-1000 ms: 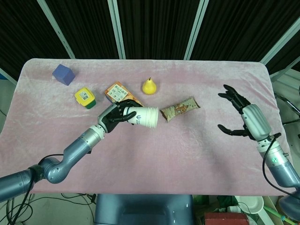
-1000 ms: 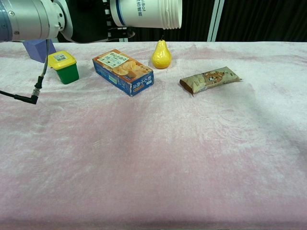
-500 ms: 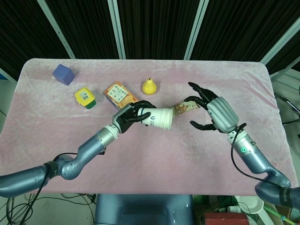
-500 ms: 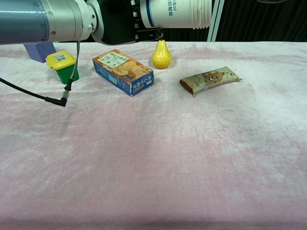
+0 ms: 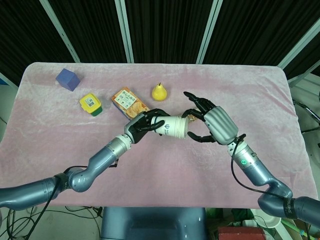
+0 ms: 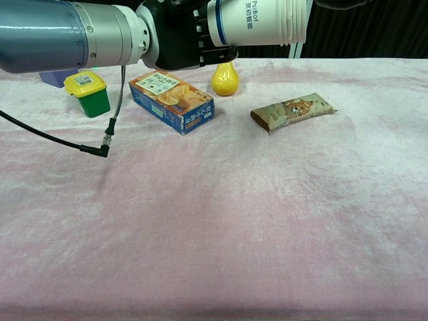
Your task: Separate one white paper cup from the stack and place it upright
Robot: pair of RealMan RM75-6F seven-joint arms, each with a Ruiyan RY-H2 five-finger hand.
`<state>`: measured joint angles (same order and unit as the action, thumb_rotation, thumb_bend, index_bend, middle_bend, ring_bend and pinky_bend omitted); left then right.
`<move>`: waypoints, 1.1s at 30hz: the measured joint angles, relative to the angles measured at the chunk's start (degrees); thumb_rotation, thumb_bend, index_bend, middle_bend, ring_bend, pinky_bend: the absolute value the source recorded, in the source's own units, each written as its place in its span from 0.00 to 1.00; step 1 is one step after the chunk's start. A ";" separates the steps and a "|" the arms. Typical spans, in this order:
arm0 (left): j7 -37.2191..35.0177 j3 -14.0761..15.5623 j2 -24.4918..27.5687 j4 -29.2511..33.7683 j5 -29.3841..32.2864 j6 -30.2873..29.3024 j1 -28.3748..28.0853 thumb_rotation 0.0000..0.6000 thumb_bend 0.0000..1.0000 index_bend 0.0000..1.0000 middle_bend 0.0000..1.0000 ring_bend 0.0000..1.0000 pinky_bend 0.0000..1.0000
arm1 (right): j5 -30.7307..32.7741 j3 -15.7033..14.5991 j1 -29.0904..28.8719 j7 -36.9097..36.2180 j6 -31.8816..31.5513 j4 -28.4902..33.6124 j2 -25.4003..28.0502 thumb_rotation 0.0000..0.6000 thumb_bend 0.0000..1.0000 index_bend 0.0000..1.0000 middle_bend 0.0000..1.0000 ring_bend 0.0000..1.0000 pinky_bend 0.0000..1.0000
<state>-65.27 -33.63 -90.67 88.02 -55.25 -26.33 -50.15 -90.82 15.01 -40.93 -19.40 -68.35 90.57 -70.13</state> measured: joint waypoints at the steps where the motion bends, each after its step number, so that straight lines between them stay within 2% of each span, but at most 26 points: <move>1: 0.33 -0.05 -0.14 0.02 0.14 0.01 -0.01 1.00 0.46 0.59 0.54 0.39 0.58 | 0.10 0.06 -0.18 0.25 0.04 0.13 -0.21 1.00 0.21 0.41 0.00 0.14 0.17; 10: 2.42 -0.30 -1.27 0.25 1.47 0.80 0.05 1.00 0.46 0.59 0.53 0.39 0.58 | 1.39 0.41 -1.17 2.49 0.27 0.51 -1.57 1.00 0.21 0.44 0.00 0.14 0.18; 18: 3.21 -0.98 -1.77 0.24 1.79 1.69 0.53 1.00 0.45 0.59 0.53 0.39 0.58 | 1.66 0.33 -1.39 3.35 -0.25 0.35 -2.05 1.00 0.21 0.52 0.00 0.15 0.18; 33: 4.17 -2.24 -3.06 0.07 1.94 3.16 1.84 1.00 0.45 0.59 0.53 0.39 0.58 | 1.83 0.14 -1.49 2.41 -1.19 0.45 -2.47 1.00 0.28 0.62 0.01 0.16 0.18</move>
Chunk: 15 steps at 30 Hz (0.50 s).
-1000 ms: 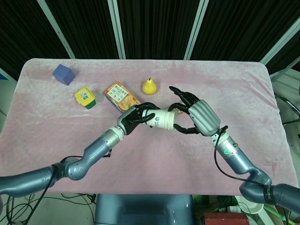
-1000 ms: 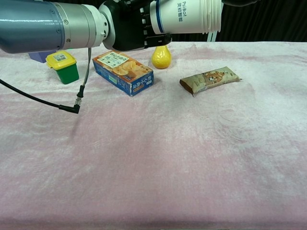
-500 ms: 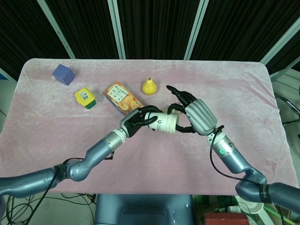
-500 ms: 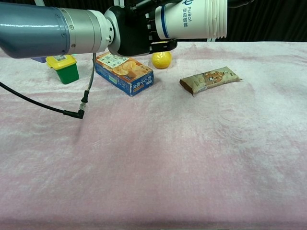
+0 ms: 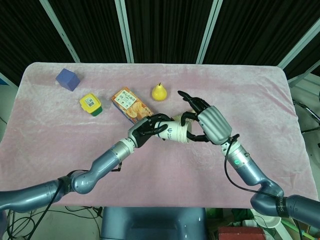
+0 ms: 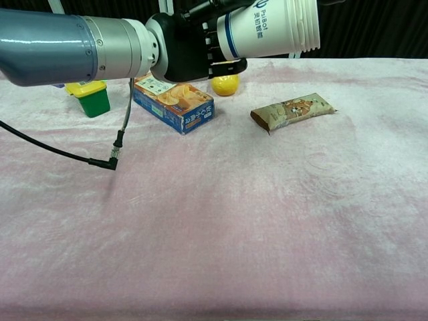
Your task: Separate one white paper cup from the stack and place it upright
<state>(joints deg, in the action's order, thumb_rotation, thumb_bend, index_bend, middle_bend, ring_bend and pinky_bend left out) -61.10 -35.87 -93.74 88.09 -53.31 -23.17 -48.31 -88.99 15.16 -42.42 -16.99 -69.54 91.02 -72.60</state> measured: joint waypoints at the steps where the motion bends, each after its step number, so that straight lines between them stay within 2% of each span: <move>1: 0.04 -0.10 -0.14 0.00 -0.02 0.17 0.05 1.00 0.45 0.59 0.53 0.39 0.58 | -0.05 -0.03 -0.07 0.02 0.03 -0.01 -0.04 1.00 0.28 0.63 0.02 0.16 0.18; 6: 0.40 -0.50 -0.62 0.01 0.20 0.57 0.32 1.00 0.45 0.59 0.53 0.39 0.58 | -0.29 -0.39 -0.19 0.11 0.05 0.20 -0.21 1.00 0.29 0.71 0.02 0.17 0.19; 15: 0.93 -1.29 -0.78 0.42 0.68 1.49 1.03 1.00 0.45 0.59 0.53 0.39 0.58 | -0.03 -0.49 0.04 0.16 -0.57 0.43 -0.40 1.00 0.36 0.80 0.04 0.18 0.19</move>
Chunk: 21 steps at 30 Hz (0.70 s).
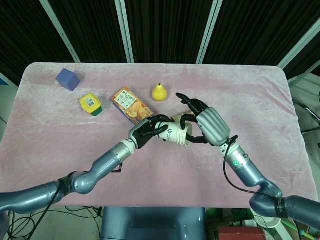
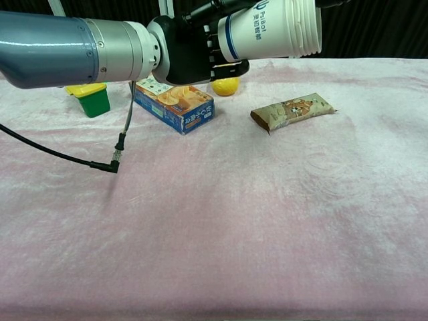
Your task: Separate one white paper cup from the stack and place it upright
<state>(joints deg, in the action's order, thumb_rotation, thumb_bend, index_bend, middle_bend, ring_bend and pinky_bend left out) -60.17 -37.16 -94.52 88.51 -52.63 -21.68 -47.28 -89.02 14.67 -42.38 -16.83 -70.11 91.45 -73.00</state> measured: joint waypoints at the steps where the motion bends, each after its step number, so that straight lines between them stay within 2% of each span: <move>1: 0.07 -0.08 -0.02 0.06 0.01 0.13 0.08 1.00 0.45 0.59 0.53 0.39 0.58 | -0.03 0.01 0.03 0.02 -0.15 -0.05 -0.07 1.00 0.37 0.81 0.04 0.19 0.19; 9: 0.35 -0.85 -0.03 0.46 -0.27 0.91 1.20 1.00 0.45 0.59 0.53 0.39 0.58 | 0.50 0.05 0.71 -1.36 -1.05 -0.36 -0.11 1.00 0.39 0.86 0.05 0.19 0.19; 21: 0.39 -2.24 0.54 -0.10 -0.38 1.54 3.16 1.00 0.45 0.59 0.53 0.39 0.58 | 0.29 -0.70 2.42 -3.61 -2.26 -0.79 1.62 1.00 0.40 0.88 0.05 0.19 0.19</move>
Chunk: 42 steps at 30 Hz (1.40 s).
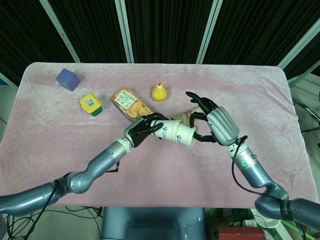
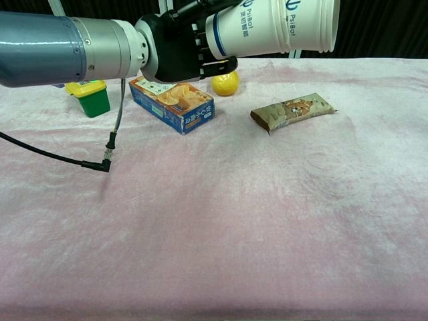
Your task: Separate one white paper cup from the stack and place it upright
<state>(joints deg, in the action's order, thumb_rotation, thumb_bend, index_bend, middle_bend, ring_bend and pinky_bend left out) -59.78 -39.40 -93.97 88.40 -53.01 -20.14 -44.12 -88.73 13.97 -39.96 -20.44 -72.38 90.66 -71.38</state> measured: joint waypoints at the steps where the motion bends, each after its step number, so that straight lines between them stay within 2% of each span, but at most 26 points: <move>1: 0.13 -0.10 0.38 -0.09 -0.06 0.06 0.34 1.00 0.45 0.59 0.53 0.39 0.58 | 0.02 -0.12 0.26 -0.34 -0.12 -0.05 0.26 1.00 0.40 0.88 0.05 0.19 0.19; 12: 3.69 0.83 6.23 -0.48 1.37 0.47 2.08 1.00 0.45 0.59 0.53 0.39 0.58 | 0.38 -2.42 3.28 -4.83 -0.02 -1.26 3.80 1.00 0.40 0.89 0.05 0.19 0.19; 18: 11.61 3.95 11.45 1.93 -0.80 -1.00 2.32 1.00 0.45 0.59 0.52 0.38 0.58 | 0.37 -3.88 3.71 -5.75 2.47 -1.73 5.34 1.00 0.40 0.89 0.05 0.19 0.19; 22: 20.38 7.23 15.66 4.28 -2.97 -3.17 1.80 1.00 0.45 0.58 0.51 0.36 0.58 | 1.04 -4.83 3.28 -6.00 6.42 -1.47 7.07 1.00 0.40 0.89 0.04 0.19 0.19; 27: 34.77 11.45 19.19 6.68 -5.01 -9.34 0.91 1.00 0.45 0.58 0.51 0.36 0.58 | 3.06 -6.12 1.22 -6.35 15.93 -0.30 10.36 1.00 0.40 0.89 0.02 0.18 0.18; 33: 60.11 17.75 21.66 9.53 -5.24 -20.33 0.10 1.00 0.45 0.58 0.51 0.36 0.58 | 6.97 -7.58 -3.62 -4.78 31.91 0.97 13.66 1.00 0.40 0.87 0.01 0.17 0.18; 37: 75.97 23.49 21.82 9.94 -4.44 -27.36 -0.02 1.00 0.45 0.58 0.51 0.36 0.58 | 10.93 -8.60 -7.71 -2.06 42.34 1.00 14.07 1.00 0.40 0.85 0.00 0.17 0.18; 40: 81.16 27.45 20.55 8.02 -4.29 -29.04 0.01 1.00 0.45 0.58 0.51 0.36 0.58 | 15.63 -9.69 -11.03 1.62 48.78 0.14 13.18 1.00 0.40 0.84 0.00 0.17 0.18; 42: 81.68 30.25 19.40 6.00 -4.34 -29.33 -0.01 1.00 0.45 0.57 0.51 0.36 0.58 | 18.98 -10.59 -12.91 4.45 51.05 -0.58 12.27 1.00 0.40 0.84 0.00 0.17 0.18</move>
<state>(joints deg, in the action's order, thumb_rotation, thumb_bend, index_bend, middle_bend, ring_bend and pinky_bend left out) 21.90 -9.15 -74.57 94.41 -57.34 -49.46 -44.13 -69.75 3.37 -52.87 -16.00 -21.33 90.08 -59.10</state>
